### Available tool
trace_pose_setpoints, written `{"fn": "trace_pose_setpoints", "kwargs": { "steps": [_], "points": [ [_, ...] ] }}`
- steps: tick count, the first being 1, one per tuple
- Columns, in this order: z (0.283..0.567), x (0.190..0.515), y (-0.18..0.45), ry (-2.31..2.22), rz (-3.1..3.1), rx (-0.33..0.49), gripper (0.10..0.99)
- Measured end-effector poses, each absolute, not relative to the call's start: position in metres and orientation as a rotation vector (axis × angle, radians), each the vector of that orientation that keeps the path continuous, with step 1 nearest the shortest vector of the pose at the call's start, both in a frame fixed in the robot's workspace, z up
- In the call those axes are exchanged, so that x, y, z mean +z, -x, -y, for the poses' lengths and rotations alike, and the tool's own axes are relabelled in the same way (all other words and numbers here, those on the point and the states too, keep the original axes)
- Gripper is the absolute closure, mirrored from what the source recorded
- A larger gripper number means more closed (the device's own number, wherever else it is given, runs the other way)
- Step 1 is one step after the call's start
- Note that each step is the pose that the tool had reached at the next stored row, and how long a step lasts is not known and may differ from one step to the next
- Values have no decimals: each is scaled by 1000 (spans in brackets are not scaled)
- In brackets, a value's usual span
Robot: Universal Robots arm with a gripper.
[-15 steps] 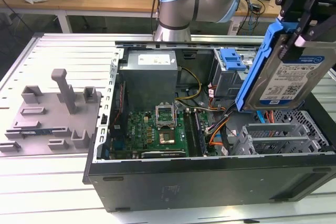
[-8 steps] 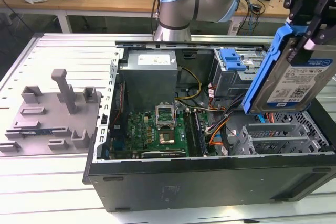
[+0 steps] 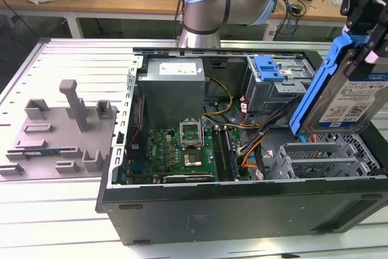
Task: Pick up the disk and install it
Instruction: 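Insert the disk into the insertion slot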
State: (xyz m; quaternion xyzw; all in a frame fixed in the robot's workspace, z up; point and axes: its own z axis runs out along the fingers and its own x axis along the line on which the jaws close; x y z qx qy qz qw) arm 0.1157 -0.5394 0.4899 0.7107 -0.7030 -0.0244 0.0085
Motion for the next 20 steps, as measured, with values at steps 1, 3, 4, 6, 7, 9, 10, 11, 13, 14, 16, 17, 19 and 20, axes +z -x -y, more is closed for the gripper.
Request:
{"fn": "trace_pose_setpoints", "kwargs": {
  "steps": [1, 3, 4, 6, 7, 9, 10, 11, 13, 14, 16, 17, 19, 20],
  "points": [
    [540, 489, -116, -2220, 2196, -76, 718],
    [540, 487, -116, -2220, 2197, -75, 718],
    [541, 486, -116, -2220, 2197, -75, 718],
    [542, 484, -116, -2220, 2197, -75, 718],
    [543, 483, -116, -2220, 2197, -75, 718],
    [543, 482, -117, -2220, 2196, -74, 718],
    [543, 481, -117, -2220, 2196, -74, 718],
    [543, 480, -117, -2220, 2196, -74, 718],
    [544, 478, -118, -2220, 2196, -74, 718],
    [544, 477, -118, -2220, 2196, -74, 718],
    [544, 476, -118, -2220, 2196, -74, 718],
    [544, 476, -118, -2220, 2196, -74, 718],
    [544, 476, -118, -2220, 2196, -74, 718],
    [544, 476, -118, -2220, 2196, -74, 718]
  ]
}}
